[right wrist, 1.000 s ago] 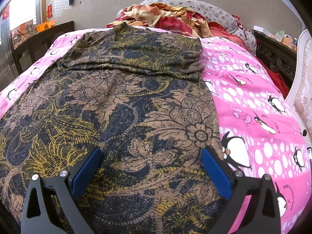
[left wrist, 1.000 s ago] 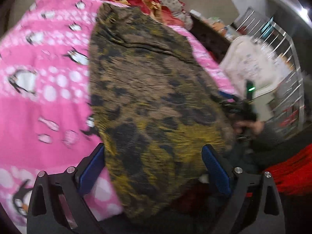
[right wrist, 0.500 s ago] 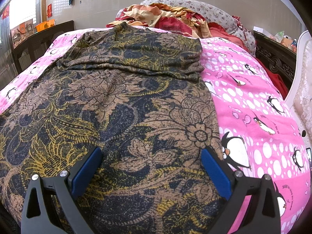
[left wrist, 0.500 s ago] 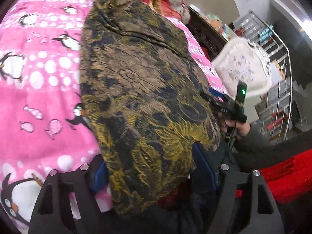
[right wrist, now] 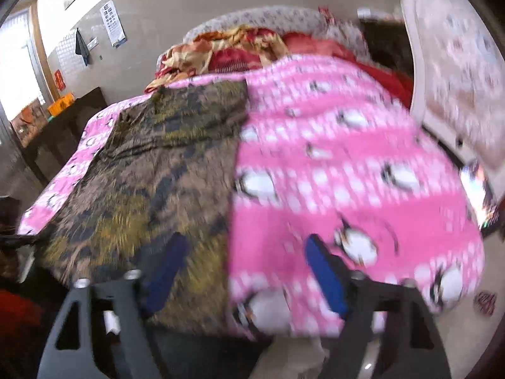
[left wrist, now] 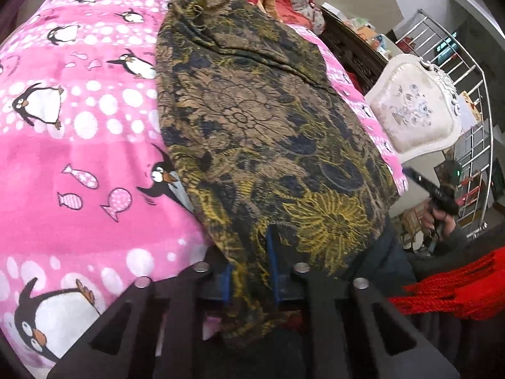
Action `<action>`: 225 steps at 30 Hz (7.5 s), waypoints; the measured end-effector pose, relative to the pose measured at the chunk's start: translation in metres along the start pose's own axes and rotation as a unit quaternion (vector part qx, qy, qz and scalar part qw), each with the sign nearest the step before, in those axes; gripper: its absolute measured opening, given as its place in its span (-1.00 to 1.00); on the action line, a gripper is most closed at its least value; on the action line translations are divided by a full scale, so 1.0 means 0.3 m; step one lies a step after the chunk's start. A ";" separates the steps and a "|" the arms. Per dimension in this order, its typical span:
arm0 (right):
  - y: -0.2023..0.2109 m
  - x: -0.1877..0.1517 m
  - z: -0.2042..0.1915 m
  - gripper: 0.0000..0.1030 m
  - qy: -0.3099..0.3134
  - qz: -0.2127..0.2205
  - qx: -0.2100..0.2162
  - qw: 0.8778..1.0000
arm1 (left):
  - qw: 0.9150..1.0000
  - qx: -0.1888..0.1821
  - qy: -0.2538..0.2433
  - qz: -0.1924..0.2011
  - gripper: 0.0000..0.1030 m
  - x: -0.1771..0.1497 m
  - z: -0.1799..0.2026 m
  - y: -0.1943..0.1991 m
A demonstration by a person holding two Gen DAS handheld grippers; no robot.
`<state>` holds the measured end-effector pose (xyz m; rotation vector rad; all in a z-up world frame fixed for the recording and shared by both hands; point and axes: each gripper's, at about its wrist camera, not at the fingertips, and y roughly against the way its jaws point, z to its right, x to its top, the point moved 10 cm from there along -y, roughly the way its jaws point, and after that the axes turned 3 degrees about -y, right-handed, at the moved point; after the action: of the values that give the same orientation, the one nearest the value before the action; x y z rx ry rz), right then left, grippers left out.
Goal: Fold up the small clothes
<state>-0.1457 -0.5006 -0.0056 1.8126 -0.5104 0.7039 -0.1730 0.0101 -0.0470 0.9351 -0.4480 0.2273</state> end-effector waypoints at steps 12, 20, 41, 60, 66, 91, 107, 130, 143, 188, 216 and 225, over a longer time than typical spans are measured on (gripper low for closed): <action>-0.197 -0.063 -0.100 0.01 -0.006 -0.058 0.143 0.988 | 1.000 0.006 -0.003 -0.008 -1.00 -0.003 0.011 -0.003; -0.166 -0.103 -0.085 0.01 -0.107 -0.082 0.252 0.958 | 1.000 0.001 0.005 -0.008 -1.00 -0.004 0.008 -0.007; 0.046 0.016 -0.243 -0.94 -0.068 0.017 0.315 0.946 | 0.993 -0.030 -0.030 0.111 -1.00 0.154 0.129 0.229; 0.314 0.054 -0.248 -0.94 -0.059 0.083 0.340 0.935 | 0.991 -0.070 -0.064 0.093 -1.00 0.116 0.230 0.346; 0.202 0.153 -0.205 -0.94 -0.077 0.088 0.308 0.944 | 0.991 -0.050 -0.043 0.116 -1.00 0.254 0.159 0.276; -0.819 0.577 0.018 -0.90 -0.180 -0.032 0.076 0.980 | 0.988 0.132 0.036 0.066 -1.00 0.876 -0.397 -0.273; -0.832 0.539 0.024 -0.82 -0.199 -0.006 0.088 0.976 | 0.975 0.169 0.020 0.145 -1.00 0.833 -0.396 -0.267; -0.490 0.563 -0.306 0.07 0.069 0.016 0.021 0.997 | 0.974 0.178 -0.094 0.106 -0.15 0.726 -0.027 -0.201; -0.889 0.507 -0.287 0.64 0.151 -0.184 -0.092 0.967 | 0.967 0.252 -0.036 0.018 -0.32 0.906 -0.227 -0.411; -0.654 0.539 -0.514 0.59 0.093 -0.001 -0.056 0.994 | 0.966 0.213 -0.063 0.135 -0.42 0.735 -0.006 -0.272; -0.764 0.292 -0.465 0.73 0.103 -0.023 -0.088 0.991 | 0.973 0.186 -0.065 0.117 -0.09 0.615 -0.008 -0.411; -0.764 0.293 -0.466 0.73 0.103 -0.024 -0.088 0.990 | 0.974 0.182 -0.063 0.119 -0.09 0.614 -0.009 -0.408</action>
<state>0.0353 -0.2932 -0.0688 1.5619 -0.3783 0.7790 0.0370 -0.0593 -0.0511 1.2597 -0.6502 0.4831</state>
